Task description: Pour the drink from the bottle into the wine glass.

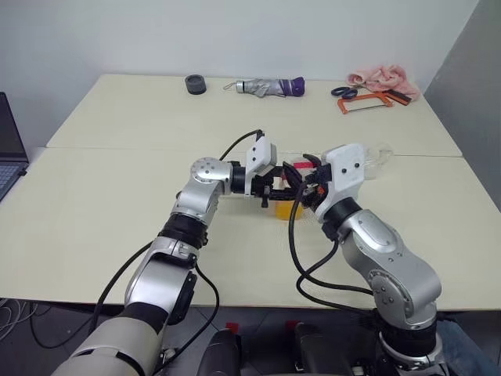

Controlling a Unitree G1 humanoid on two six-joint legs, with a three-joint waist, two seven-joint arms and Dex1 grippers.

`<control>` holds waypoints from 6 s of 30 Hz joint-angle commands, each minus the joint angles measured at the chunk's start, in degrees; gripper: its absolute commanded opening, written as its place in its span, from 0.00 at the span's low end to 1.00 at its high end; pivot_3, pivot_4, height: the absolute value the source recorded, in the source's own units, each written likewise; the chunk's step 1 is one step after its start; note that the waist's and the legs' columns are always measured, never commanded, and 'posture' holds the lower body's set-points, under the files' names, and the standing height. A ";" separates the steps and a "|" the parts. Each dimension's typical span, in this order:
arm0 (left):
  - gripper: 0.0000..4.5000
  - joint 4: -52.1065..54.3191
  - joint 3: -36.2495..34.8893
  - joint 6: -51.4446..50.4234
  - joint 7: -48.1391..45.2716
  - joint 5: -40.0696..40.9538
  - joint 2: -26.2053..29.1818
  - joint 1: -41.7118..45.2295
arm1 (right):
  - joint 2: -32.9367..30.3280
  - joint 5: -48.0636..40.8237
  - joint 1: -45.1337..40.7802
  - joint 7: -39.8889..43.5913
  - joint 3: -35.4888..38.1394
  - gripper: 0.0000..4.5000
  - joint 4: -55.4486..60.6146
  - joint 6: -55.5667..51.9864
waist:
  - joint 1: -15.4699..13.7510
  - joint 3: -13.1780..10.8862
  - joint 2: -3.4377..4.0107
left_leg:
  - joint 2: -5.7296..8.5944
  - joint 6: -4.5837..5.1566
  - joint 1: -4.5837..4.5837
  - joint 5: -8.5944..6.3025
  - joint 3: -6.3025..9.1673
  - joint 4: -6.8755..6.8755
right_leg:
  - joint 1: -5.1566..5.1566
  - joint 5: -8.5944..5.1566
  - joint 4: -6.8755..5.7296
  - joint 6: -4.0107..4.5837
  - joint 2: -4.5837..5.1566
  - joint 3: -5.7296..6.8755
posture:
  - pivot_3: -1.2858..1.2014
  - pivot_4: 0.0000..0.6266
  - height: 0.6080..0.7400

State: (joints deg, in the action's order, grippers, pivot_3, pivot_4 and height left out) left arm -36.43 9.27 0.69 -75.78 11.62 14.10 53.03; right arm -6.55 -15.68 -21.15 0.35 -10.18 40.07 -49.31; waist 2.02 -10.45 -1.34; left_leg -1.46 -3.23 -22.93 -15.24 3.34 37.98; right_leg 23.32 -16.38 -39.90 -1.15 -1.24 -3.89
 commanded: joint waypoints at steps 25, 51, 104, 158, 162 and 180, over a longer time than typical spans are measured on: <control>0.40 10.41 -1.68 -5.58 -4.56 4.03 2.34 -1.44 | -27.47 -18.66 -13.56 53.28 9.01 1.00 -20.66 8.08 | -0.18 -0.13 0.15 | 0.00 0.03 -0.04 -0.02 0.04 0.01 | 0.00 -0.01 0.01 0.04 0.14 0.08 | 0.52 0.24 1.00; 0.40 9.45 -0.57 -4.79 -5.40 3.92 2.66 -0.88 | -14.57 -7.60 -4.25 22.53 7.91 1.00 -5.30 11.31 | 0.06 -0.13 0.16 | -0.01 0.02 0.01 -0.01 0.00 0.02 | 0.00 -0.01 -0.04 0.03 -0.02 0.01 | 0.52 0.24 1.00; 0.40 9.52 -0.51 -4.55 -4.92 3.81 3.43 -1.44 | -24.16 -21.24 0.39 23.63 12.30 1.00 2.86 5.35 | 0.08 -0.13 0.16 | -0.01 0.02 0.02 -0.01 -0.02 0.02 | 0.00 -0.02 -0.05 0.02 -0.04 -0.02 | 0.52 0.24 1.00; 0.40 10.91 -0.40 -5.23 -4.88 4.04 3.51 -2.23 | -17.44 -13.31 -3.01 22.85 7.65 1.00 -2.71 8.43 | -0.08 -0.13 0.16 | -0.01 0.02 0.00 -0.01 0.00 0.02 | 0.00 -0.01 -0.04 0.03 -0.03 0.00 | 0.52 0.24 1.00; 0.40 10.92 -0.41 -5.20 -4.86 4.01 3.50 -2.24 | -16.64 -15.85 -3.12 22.71 8.51 1.00 -2.78 6.78 | -0.08 -0.13 0.16 | -0.02 0.02 0.01 -0.01 0.00 0.02 | 0.00 -0.01 -0.04 0.03 -0.03 0.00 | 0.52 0.24 1.00; 0.40 11.22 -0.38 -5.27 -4.52 3.95 3.45 -2.61 | -17.11 -16.27 -4.14 22.65 8.32 0.41 -3.34 7.37 | -0.08 -0.13 0.16 | -0.01 0.02 0.00 -0.01 0.00 0.02 | 0.00 -0.01 -0.04 0.03 -0.03 0.00 | 0.52 0.24 1.00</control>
State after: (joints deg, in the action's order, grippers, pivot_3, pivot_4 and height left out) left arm -27.58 9.22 -4.81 -80.50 14.69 17.56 50.15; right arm -23.56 -32.55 -23.87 22.79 -2.96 35.53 -44.15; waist 1.94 -10.58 -1.19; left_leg -1.47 -3.21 -22.92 -15.26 3.34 38.00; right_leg 23.33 -16.39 -39.94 -1.12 -1.27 -3.89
